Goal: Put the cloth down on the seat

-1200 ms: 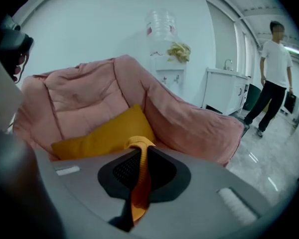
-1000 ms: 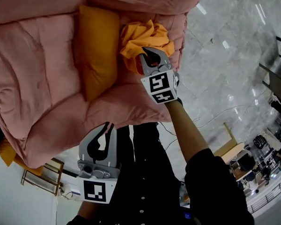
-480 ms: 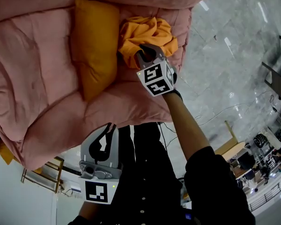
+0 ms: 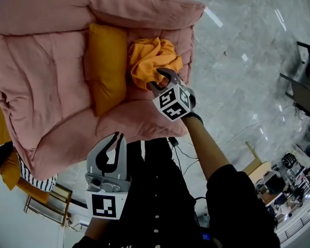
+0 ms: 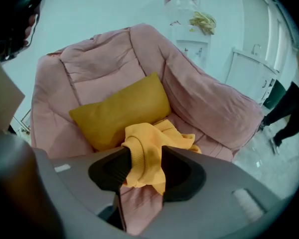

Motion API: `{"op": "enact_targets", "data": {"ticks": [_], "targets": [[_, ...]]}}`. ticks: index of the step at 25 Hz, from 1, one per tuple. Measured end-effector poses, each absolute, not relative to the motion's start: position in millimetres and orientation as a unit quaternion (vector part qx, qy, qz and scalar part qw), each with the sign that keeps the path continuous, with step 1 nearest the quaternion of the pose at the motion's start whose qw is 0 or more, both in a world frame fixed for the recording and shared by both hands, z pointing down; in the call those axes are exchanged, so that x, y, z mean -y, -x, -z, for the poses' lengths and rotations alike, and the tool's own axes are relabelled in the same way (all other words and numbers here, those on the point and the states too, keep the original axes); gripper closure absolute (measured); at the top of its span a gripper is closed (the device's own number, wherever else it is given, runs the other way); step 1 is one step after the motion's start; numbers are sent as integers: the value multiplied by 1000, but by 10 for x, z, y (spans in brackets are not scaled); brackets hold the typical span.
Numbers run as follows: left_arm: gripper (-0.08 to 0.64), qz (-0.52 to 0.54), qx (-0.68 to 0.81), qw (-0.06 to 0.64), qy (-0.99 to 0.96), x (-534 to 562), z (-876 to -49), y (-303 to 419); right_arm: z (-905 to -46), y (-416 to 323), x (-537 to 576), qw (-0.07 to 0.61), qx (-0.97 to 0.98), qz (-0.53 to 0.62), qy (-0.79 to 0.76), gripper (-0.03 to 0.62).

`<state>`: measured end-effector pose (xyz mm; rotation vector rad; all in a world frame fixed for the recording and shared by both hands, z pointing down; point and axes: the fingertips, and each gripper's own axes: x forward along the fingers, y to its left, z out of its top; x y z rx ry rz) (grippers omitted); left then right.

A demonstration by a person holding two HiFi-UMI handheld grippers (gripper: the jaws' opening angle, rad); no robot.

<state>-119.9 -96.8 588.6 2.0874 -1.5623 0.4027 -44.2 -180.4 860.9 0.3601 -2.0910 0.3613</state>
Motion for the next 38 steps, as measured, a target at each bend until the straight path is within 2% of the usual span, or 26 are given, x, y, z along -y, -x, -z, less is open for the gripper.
{"op": "enact_targets", "data": {"ticks": [6,9,16,24,38], "targets": [[538,-139,576,221,-774,1085,-5548,1154,-8431,318,1692,506,846,-125,-116,380],[540,-139,574,208,-779,1112,-5420,1134,-8264,324,1684,494,853,-123,-116,390],[551,-138,575,187,-784,1129,-5143,1140,-7525,375,1847,428,882,-103,-166,563],[558,-109,579,153,-793,1233,-4616,1192,-6444,383,1943,353,908,-95,-202,565],[558,-82,585,92,-801,1322,-3834,1395,-4510,51,1988,167,932,-120,-299,565]]}}
